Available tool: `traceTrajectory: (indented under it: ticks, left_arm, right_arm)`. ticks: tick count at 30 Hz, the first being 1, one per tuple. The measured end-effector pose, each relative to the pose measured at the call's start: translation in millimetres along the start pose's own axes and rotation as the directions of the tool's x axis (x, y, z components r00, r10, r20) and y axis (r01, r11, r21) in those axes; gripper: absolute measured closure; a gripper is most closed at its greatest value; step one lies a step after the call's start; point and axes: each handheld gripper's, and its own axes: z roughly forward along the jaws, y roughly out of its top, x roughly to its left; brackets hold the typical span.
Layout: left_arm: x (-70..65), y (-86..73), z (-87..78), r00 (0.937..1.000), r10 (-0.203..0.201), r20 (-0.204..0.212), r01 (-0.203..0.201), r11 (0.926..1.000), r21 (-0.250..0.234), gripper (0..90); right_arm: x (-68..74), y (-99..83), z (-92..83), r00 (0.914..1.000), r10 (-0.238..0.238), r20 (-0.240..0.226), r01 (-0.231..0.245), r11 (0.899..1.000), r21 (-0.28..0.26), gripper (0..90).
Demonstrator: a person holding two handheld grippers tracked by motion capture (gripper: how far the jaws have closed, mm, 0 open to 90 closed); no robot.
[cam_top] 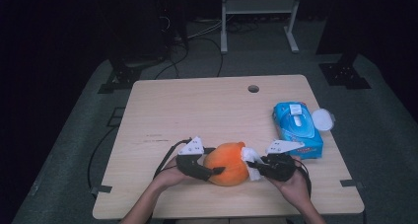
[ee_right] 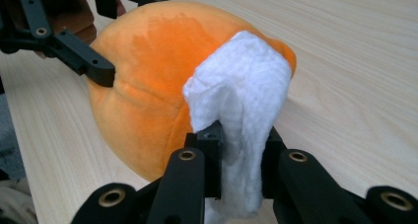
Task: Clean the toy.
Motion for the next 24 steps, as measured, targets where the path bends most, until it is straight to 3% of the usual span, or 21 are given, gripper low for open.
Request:
traceTrajectory:
  ticks: [8,9,11,13,15,19,22,23,24]
  left_arm:
    - [-0.3,-2.4,0.0,0.9998,0.019,0.002,-0.019,0.9998,-0.008,25.5]
    - [-0.8,-2.4,0.6,0.9998,0.02,0.0,-0.02,0.9998,-0.01,25.4]
    - [-0.9,-2.3,0.8,0.9998,0.02,-0.002,-0.02,0.9998,-0.01,25.3]
    - [-1.4,-2.2,0.9,0.9998,0.021,-0.006,-0.021,0.9997,-0.01,24.7]
    - [-2.6,-2.0,1.3,0.9996,0.026,-0.009,-0.026,0.9996,-0.011,24.5]
    - [-6.7,-0.1,3.2,0.9972,0.075,-0.004,-0.075,0.9971,-0.01,24.3]
    - [-7.7,0.4,3.3,0.9963,0.085,-0.005,-0.085,0.9963,-0.009,24.0]
    - [-8.1,0.3,3.4,0.9965,0.083,-0.005,-0.083,0.9964,-0.012,24.0]
    - [-8.1,0.3,3.5,0.9966,0.082,-0.005,-0.082,0.9965,-0.013,24.0]
  right_arm:
    - [1.4,4.5,0.2,1.0,0.001,-0.003,-0.001,1.0,-0.027,78.3]
    - [-3.9,0.9,1.9,0.9988,0.042,-0.024,-0.043,0.999,-0.02,78.2]
    - [-6.7,-1.1,2.9,0.9981,0.057,-0.023,-0.057,0.998,-0.012,78.2]
    - [-13.4,-6.3,4.2,0.9969,0.077,0.016,-0.077,0.997,0.028,78.1]
    - [-15.1,-7.2,3.9,0.9959,0.088,0.022,-0.088,0.996,0.028,78.2]
    - [-7.0,4.3,-3.6,0.9986,0.052,0.009,-0.051,0.997,-0.05,78.0]
    - [-8.0,3.7,-1.8,0.9985,0.055,0.004,-0.055,0.998,-0.035,77.6]
    - [-12.5,-0.8,0.8,0.9958,0.091,-0.006,-0.091,0.996,-0.021,77.5]
    - [-12.5,-0.8,0.8,0.9958,0.091,-0.006,-0.091,0.996,-0.021,77.5]
